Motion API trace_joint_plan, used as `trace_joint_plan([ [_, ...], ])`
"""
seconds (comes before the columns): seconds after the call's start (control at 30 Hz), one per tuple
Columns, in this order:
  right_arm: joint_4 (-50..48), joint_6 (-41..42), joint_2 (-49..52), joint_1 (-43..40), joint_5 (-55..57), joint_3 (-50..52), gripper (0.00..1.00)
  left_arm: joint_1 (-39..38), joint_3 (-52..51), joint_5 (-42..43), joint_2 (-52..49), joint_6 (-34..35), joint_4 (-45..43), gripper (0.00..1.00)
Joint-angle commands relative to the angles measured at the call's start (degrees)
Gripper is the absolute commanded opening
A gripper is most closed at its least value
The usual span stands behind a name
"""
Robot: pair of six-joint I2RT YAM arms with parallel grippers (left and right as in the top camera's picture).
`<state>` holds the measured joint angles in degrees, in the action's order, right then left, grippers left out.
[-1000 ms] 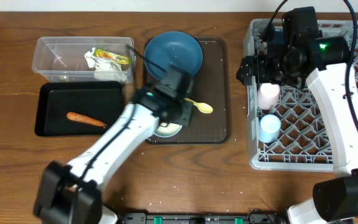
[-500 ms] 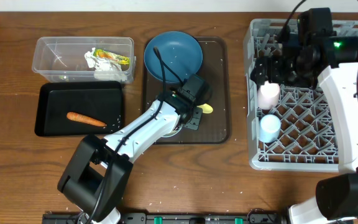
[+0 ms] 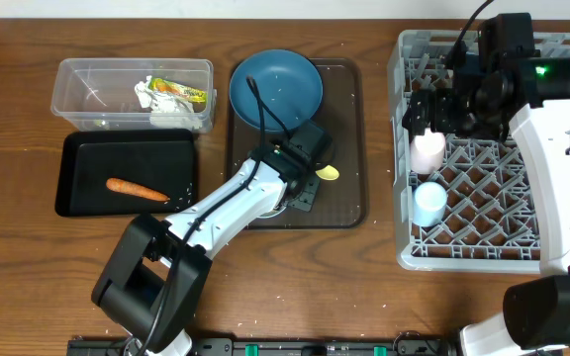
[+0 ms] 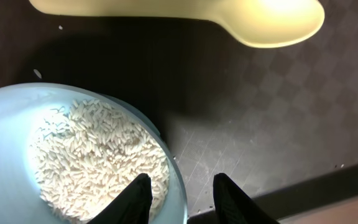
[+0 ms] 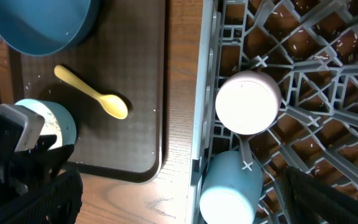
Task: Sort waste into correct bins and load items into the dishwasher rack
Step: 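Reach the left gripper to the white bowl and grasp its rim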
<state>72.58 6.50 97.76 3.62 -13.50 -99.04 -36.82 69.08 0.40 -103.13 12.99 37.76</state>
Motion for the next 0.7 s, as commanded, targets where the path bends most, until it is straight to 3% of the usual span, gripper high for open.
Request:
trace_joint_plan([
  [0.0,0.1,-1.0,-0.9,-0.1,0.0,-0.9,0.99,0.2,-0.2,-1.1,0.2,-2.3,0.3,0.35],
  [0.6,0.7,-1.0,-0.9,-0.1,0.0,-0.9,0.99,0.3,-5.6,-2.6,0.1,-3.1,-2.3,0.34],
  [0.67,0.7,-1.0,-0.9,-0.1,0.0,-0.9,0.99,0.3,-5.6,-2.9,0.1,-3.1,-2.3,0.30],
])
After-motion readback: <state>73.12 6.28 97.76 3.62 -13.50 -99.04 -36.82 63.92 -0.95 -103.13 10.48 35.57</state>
